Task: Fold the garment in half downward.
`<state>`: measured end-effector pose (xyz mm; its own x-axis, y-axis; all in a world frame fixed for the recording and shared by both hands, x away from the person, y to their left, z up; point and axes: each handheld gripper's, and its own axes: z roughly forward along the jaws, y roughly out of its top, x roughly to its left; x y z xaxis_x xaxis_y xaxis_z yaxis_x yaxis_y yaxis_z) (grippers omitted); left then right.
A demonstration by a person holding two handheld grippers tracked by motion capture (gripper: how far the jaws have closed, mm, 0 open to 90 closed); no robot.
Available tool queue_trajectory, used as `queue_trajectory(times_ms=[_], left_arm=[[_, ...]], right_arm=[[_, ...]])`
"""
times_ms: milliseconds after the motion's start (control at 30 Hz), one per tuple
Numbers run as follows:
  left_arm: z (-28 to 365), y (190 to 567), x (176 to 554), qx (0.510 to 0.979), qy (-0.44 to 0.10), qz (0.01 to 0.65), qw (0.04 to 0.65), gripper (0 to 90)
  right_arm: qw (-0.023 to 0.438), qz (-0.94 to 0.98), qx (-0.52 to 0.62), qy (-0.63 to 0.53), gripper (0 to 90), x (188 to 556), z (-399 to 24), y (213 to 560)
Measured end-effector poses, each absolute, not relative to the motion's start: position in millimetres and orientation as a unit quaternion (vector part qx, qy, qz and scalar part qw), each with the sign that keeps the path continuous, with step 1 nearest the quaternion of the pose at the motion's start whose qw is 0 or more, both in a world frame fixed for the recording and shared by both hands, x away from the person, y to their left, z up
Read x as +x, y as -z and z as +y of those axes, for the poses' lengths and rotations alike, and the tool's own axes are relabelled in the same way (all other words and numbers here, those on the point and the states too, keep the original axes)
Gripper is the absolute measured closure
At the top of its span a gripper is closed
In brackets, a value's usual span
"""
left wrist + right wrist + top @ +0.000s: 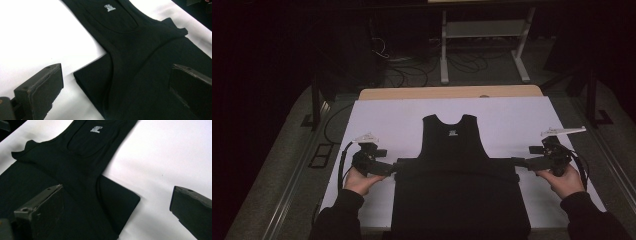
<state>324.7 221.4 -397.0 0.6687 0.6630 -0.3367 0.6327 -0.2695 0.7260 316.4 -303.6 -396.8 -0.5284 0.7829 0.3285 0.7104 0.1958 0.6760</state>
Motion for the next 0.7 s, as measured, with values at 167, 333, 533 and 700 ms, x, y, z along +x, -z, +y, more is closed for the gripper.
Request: queue_trajectory(times_ms=[167, 333, 533, 700], left_arm=[[219, 391, 329, 0.799, -0.018, 0.400, 0.449, 0.0], [215, 384, 335, 0.803, -0.020, 0.393, 0.448, 0.0], [212, 374, 342, 0.807, -0.023, 0.386, 0.446, 0.0], [211, 366, 349, 0.809, -0.023, 0.381, 0.447, 0.0]], right_arm=[[0.042, 0.777, 0.476, -0.409, 0.0, 323, -299, 390], [0.046, 0.780, 0.469, -0.411, 0.0, 330, -295, 381], [0.052, 0.784, 0.460, -0.413, 0.0, 338, -293, 367], [0.051, 0.786, 0.457, -0.413, 0.0, 345, -291, 361]])
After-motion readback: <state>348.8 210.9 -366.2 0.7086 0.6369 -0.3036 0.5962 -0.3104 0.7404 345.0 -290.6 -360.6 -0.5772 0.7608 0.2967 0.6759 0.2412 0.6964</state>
